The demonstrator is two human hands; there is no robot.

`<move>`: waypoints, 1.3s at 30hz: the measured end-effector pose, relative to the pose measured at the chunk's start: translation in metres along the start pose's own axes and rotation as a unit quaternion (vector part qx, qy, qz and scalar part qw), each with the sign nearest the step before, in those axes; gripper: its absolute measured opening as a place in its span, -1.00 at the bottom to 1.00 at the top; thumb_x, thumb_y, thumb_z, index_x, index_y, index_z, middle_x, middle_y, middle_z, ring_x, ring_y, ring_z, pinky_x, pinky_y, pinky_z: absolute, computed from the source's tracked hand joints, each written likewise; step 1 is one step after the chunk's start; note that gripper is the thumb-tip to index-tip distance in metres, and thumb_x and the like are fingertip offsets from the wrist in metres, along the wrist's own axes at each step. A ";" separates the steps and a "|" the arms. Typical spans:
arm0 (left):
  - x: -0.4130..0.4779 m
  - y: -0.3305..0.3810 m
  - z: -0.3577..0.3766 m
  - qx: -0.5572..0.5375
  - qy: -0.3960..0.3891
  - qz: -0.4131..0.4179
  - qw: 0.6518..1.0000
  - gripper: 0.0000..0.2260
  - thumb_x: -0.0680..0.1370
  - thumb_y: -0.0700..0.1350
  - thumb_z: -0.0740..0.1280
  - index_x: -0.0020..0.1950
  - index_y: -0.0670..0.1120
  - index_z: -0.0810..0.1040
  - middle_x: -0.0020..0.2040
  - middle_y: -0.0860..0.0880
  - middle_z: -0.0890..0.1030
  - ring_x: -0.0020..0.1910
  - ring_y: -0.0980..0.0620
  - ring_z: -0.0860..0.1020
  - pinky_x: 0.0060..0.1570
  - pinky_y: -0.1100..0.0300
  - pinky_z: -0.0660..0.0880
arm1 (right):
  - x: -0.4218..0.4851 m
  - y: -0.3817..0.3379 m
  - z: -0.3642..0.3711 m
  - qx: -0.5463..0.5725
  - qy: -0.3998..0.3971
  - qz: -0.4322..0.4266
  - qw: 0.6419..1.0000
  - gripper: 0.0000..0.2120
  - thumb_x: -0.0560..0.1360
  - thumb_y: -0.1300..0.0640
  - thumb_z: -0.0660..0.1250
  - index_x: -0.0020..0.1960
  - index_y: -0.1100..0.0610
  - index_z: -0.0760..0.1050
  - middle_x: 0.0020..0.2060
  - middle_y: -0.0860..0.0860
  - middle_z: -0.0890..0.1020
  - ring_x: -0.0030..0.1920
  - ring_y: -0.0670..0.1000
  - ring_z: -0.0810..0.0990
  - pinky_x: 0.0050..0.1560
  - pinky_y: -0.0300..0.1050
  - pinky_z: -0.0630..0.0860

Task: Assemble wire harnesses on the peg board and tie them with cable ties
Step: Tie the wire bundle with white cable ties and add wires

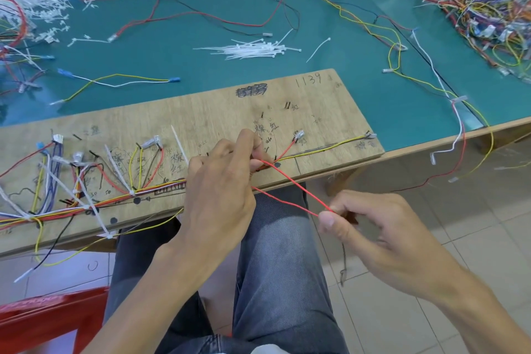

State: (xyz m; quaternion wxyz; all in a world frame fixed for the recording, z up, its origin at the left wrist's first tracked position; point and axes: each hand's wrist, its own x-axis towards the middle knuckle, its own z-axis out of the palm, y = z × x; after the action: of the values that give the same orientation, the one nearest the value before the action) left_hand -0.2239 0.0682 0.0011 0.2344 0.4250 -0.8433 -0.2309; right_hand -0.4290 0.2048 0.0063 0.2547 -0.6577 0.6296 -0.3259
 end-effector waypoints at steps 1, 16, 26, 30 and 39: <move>0.000 0.000 0.000 -0.001 -0.001 0.001 1.000 -0.52 0.45 -0.50 0.19 0.10 0.08 0.35 0.08 0.22 0.65 0.16 0.28 0.59 0.12 -0.20 0.49 | 0.000 0.002 0.000 -0.013 -0.003 0.006 1.000 -0.73 0.70 -0.06 0.30 -0.12 0.01 0.57 -0.24 -0.11 0.56 -0.19 0.01 0.55 -0.17 0.00 0.50; 0.000 -0.004 0.002 0.025 0.026 0.043 0.998 -0.75 0.63 -0.28 0.34 0.11 0.07 0.44 -0.01 0.24 0.58 0.06 0.09 0.51 -0.01 -0.12 0.45 | -0.002 -0.006 -0.010 0.243 0.027 0.052 0.968 -0.62 0.73 -0.06 0.19 -0.15 0.13 0.50 -0.47 0.05 0.56 -0.34 0.16 0.55 -0.17 -0.03 0.49; 0.001 -0.008 0.014 0.074 0.090 0.086 0.989 -0.97 0.60 -0.09 0.48 0.00 0.03 0.72 -0.06 0.17 0.71 0.00 -0.05 0.60 -0.12 -0.11 0.47 | 0.053 0.017 -0.039 0.322 0.172 0.144 0.920 -0.79 0.59 0.12 0.43 -0.02 0.30 0.62 -0.27 0.18 0.69 -0.40 0.07 0.59 -0.50 -0.22 0.44; 0.001 -0.010 0.023 0.119 0.135 0.124 0.976 -0.90 0.63 -0.12 0.45 -0.06 0.00 0.72 -0.04 0.16 0.72 -0.05 -0.04 0.61 -0.14 -0.07 0.45 | 0.091 0.024 -0.045 0.201 0.183 0.132 0.953 -0.89 0.61 0.14 0.46 -0.06 0.17 0.69 -0.27 0.10 0.71 -0.34 0.04 0.62 -0.48 -0.18 0.50; -0.008 -0.011 0.033 0.168 0.146 0.186 0.957 -0.84 0.62 -0.14 0.35 0.07 -0.11 0.72 0.12 0.03 0.70 -0.01 -0.06 0.60 0.09 -0.11 0.43 | 0.186 0.034 -0.020 -0.030 0.167 0.072 0.983 -0.90 0.55 0.12 0.49 -0.14 0.00 0.66 -0.35 -0.12 0.68 -0.31 -0.16 0.64 -0.13 -0.24 0.58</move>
State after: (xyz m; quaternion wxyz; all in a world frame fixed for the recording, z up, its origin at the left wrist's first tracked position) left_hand -0.2326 0.0754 -0.0324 0.3188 0.3230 -0.8907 0.0261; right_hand -0.4673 0.0188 0.0138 0.1486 -0.5540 0.7189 -0.3927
